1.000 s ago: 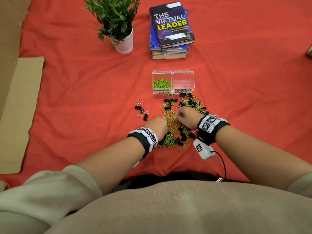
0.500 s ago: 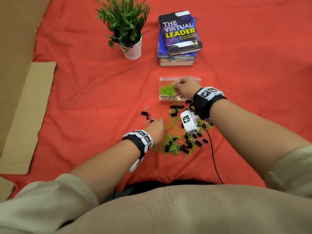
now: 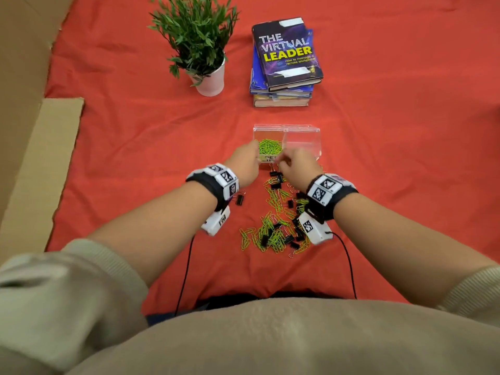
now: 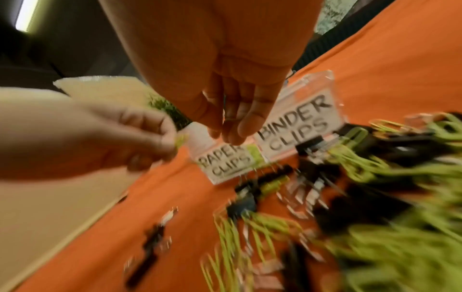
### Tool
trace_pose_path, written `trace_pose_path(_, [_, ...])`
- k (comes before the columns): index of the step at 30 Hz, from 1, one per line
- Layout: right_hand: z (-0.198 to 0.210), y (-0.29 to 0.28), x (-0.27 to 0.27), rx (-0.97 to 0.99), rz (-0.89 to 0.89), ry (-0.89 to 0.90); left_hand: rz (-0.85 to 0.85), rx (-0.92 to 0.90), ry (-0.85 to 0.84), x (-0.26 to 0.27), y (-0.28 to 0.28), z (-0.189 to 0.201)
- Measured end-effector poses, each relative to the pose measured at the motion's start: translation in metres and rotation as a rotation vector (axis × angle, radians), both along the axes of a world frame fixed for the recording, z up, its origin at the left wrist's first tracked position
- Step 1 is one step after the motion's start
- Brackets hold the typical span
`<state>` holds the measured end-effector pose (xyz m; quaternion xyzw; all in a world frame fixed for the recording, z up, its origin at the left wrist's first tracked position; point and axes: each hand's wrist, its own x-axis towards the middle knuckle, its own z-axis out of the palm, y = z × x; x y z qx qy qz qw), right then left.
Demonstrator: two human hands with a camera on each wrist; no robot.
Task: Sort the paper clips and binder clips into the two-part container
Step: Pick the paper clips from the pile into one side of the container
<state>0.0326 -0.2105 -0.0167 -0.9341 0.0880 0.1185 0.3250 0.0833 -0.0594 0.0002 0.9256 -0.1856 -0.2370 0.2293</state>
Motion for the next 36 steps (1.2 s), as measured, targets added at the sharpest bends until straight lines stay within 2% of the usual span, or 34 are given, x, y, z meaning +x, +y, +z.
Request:
trace_pose_path(4, [-0.024, -0.005, -0.03, -0.148, 0.237, 0.129, -0.064, 0.079, -0.059, 0.028, -0.023, 0.008])
trace_pose_path(7, [-0.031, -0.014, -0.043, -0.159, 0.21, 0.116, -0.066, 0.099, -0.104, 0.03, -0.027, 0.002])
trace_pose_path(11, [-0.032, -0.029, -0.049, -0.122, 0.161, 0.082, -0.146, 0.101, -0.363, 0.004, -0.021, -0.011])
trace_pose_path(13, [-0.032, -0.033, -0.046, -0.12, 0.115, 0.059, -0.207, 0.117, -0.426, -0.011, -0.019, -0.019])
trace_pose_path(16, [-0.033, -0.029, -0.039, -0.131, 0.103, 0.037, -0.192, 0.133, -0.323, -0.03, -0.015, -0.035])
trace_pose_path(20, [-0.037, -0.018, -0.033, -0.183, 0.114, 0.069, 0.021, 0.119, -0.164, -0.037, -0.01, -0.052])
trace_pose_path(23, [-0.04, -0.018, -0.033, -0.244, 0.115, 0.082, 0.092, 0.121, -0.126, -0.034, -0.012, -0.057])
trace_pose_path(30, [-0.032, -0.022, -0.026, -0.225, 0.143, 0.038, 0.046, 0.153, -0.129, -0.036, -0.02, -0.065])
trace_pose_path(36, [-0.034, -0.011, -0.013, -0.411, 0.259, 0.164, -0.117, 0.234, -0.172, -0.038, -0.017, -0.066])
